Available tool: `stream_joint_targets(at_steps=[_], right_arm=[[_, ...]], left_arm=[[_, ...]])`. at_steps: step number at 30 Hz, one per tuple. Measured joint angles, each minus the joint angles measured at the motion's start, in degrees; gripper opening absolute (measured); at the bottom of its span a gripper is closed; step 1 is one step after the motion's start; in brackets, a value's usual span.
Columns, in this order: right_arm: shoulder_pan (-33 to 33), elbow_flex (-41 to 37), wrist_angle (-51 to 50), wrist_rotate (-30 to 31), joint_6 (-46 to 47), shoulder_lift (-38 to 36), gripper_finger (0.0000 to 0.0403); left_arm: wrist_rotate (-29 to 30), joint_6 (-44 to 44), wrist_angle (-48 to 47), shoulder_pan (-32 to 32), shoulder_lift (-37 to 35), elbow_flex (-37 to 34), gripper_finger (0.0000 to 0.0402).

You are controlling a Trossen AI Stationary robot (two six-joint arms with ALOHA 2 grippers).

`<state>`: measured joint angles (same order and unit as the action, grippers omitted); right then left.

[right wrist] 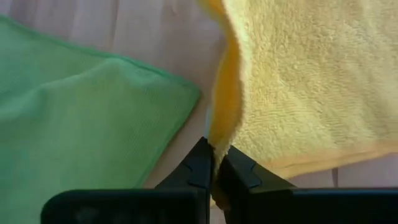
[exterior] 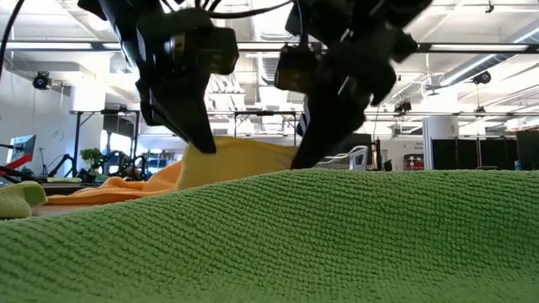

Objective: Fold microfiber towels
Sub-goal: Fold the yellow microfiber cloth

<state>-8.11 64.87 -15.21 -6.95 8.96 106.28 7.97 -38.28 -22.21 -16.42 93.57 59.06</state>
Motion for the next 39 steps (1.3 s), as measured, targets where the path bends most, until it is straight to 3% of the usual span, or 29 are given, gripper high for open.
stream_joint_targets(at_steps=[5, 15, 23, 39], right_arm=[[-0.1, 7.6, -12.4, -2.7, 0.0, -0.2, 0.0011], [-0.1, 21.5, -29.5, -2.7, 1.6, -1.7, 0.0011], [1.5, 23.7, -28.4, 3.8, -0.4, -0.4, 0.0011], [9.3, 22.9, -25.2, 6.4, -1.3, 10.0, 0.0011]], left_arm=[[-4.7, 0.3, -1.5, 0.0, -2.1, 1.1, 0.0001], [-5.1, 1.3, -5.7, 0.2, -11.5, 1.2, 0.0001], [2.1, 3.0, -11.7, 1.9, -14.7, 0.2, 0.0001], [3.1, 7.4, -11.4, 11.4, -3.8, -1.3, 0.0002]])
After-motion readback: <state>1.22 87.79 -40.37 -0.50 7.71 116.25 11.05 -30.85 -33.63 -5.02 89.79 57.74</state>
